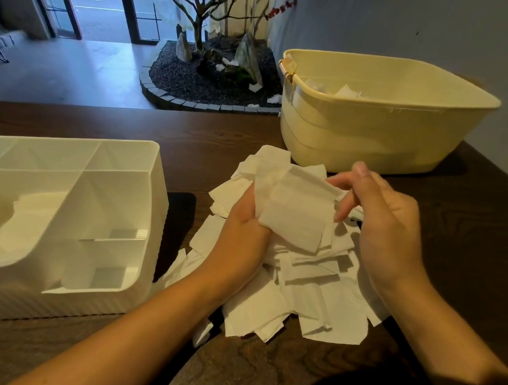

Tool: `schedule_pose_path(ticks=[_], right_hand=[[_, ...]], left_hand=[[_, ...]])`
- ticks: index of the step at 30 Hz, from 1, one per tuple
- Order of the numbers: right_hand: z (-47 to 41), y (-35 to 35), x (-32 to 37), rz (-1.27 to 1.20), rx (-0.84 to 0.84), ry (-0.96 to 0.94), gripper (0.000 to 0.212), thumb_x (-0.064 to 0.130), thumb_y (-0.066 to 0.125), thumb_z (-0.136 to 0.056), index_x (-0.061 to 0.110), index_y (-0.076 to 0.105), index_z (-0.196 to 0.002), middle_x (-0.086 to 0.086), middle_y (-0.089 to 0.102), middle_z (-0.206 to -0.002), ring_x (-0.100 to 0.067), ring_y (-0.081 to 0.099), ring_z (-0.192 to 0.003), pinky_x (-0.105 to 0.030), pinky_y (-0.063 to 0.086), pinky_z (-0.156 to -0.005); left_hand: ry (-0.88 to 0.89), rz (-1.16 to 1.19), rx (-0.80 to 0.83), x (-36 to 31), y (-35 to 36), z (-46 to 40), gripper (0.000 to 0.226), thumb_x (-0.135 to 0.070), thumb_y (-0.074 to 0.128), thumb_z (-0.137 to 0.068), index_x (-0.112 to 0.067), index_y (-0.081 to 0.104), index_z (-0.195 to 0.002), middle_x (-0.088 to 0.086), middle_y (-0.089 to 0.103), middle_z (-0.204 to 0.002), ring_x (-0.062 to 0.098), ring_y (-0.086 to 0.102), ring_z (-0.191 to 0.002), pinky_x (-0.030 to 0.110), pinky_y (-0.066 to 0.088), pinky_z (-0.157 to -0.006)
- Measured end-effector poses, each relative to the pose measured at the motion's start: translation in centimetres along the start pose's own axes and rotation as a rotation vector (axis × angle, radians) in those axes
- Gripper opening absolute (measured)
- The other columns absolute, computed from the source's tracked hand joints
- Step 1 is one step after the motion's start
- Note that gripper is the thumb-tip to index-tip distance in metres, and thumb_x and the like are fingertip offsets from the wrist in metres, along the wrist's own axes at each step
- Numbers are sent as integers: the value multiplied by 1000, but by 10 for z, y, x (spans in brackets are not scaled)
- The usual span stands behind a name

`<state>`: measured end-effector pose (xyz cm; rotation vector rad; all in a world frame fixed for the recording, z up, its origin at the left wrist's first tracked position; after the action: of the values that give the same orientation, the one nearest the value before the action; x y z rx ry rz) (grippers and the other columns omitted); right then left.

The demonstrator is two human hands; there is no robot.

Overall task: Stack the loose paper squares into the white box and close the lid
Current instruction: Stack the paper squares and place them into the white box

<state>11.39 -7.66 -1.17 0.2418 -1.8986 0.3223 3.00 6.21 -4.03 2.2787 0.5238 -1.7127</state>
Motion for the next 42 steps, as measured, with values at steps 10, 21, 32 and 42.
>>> schedule_pose_path(ticks=[10, 21, 32, 42], right_hand=[[2, 7, -8, 181, 73, 81, 10, 20, 70, -90, 24, 71, -99, 5, 72, -89, -14, 68, -83, -35, 60, -73], [4, 6, 5, 77, 53, 13, 23, 12, 66, -93, 33, 72, -98, 8, 73, -90, -11, 68, -88, -25, 59, -75], [6, 17, -2, -46, 247, 216, 29, 7, 53, -99, 33, 62, -110, 4, 71, -74, -18, 66, -62, -23, 46, -44], [14, 21, -7, 191, 168, 143, 24, 15, 58, -98, 36, 55, -110, -1, 67, -67, -26, 64, -61, -42, 54, -51]], left_hand=[[-80, 67, -16, 8, 1, 1, 28, -23, 32, -108, -30, 58, -101, -25, 71, -84, -6, 66, -85, 8, 47, -71], [-171, 213, 7, 17, 3, 0, 32, -41, 36, -107, -28, 63, -117, -1, 74, -117, 19, 68, -113, 36, 53, -99], [-184, 157, -18, 26, -4, -4, 20, -33, 38, -107, -38, 55, -115, -14, 73, -107, 8, 70, -104, 30, 56, -87], [-152, 137, 6, 25, 1, -3, 38, -36, 48, -95, -29, 52, -133, 0, 70, -121, 20, 67, -112, 50, 53, -100]])
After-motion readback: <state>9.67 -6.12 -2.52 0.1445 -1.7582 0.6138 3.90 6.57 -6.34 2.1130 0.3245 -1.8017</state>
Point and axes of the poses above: each hand's wrist, its own z-axis away from the middle knuckle, its own y-axis out of the palm, x = y × z, the point moved 8 cm from there along -z, towards the middle knuckle
